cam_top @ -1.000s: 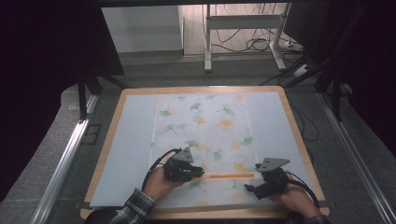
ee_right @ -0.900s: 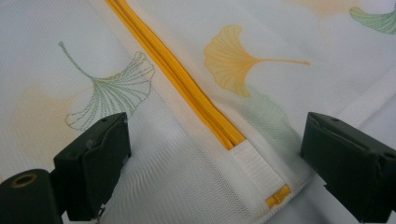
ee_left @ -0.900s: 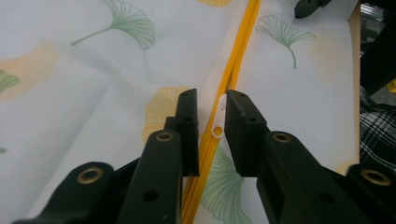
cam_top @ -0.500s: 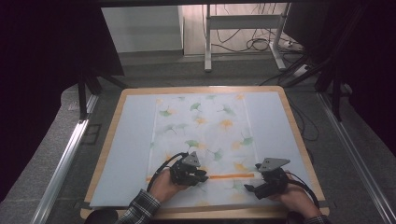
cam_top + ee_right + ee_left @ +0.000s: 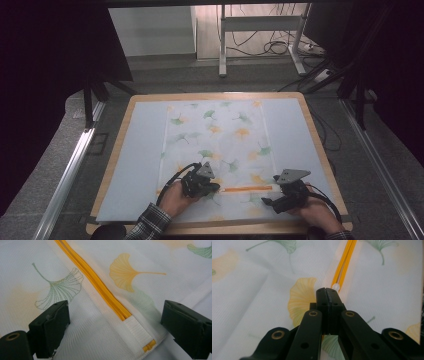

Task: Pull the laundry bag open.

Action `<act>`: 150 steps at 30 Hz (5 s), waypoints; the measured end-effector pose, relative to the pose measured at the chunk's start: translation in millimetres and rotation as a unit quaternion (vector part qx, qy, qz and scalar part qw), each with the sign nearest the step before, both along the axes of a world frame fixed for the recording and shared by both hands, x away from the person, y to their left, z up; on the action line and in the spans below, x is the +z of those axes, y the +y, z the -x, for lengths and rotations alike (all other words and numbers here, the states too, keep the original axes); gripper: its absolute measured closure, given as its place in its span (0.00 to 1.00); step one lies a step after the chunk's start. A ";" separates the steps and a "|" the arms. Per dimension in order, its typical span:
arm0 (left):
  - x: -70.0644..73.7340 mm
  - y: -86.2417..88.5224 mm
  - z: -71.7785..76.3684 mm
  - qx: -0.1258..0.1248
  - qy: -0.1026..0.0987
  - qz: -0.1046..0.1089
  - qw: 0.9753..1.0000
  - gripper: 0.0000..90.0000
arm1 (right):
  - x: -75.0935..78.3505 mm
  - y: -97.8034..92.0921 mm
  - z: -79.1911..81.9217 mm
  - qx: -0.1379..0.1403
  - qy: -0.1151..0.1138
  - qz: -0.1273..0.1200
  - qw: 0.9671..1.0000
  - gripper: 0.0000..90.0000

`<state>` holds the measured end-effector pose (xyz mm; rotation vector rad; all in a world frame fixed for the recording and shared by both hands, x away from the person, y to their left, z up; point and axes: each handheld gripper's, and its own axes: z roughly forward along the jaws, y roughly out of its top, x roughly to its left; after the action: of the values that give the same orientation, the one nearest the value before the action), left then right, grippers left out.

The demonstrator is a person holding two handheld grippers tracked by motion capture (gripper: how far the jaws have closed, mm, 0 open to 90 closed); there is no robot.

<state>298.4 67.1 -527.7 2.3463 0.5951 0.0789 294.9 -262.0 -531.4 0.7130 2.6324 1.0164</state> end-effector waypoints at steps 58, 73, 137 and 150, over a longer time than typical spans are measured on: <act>4.5 -3.5 6.0 -0.007 0.011 0.004 1.000 1.00 | 0.1 0.1 0.0 0.000 0.000 0.001 1.000 0.09; -1.9 -8.4 9.4 -0.001 0.008 0.012 1.000 1.00 | 0.1 0.2 0.0 -0.001 0.000 0.001 1.000 0.09; 2.2 161.0 53.7 0.143 0.022 -0.043 0.989 1.00 | 0.4 0.9 0.6 -0.004 0.001 0.002 1.000 0.10; 3.2 168.4 57.6 0.152 0.008 -0.004 0.988 0.84 | 3.1 3.1 0.2 -0.002 0.001 0.014 1.000 0.11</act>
<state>240.8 235.5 -524.6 2.2472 0.9588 0.2029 294.7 -258.9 -528.3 0.7130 2.6409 0.9758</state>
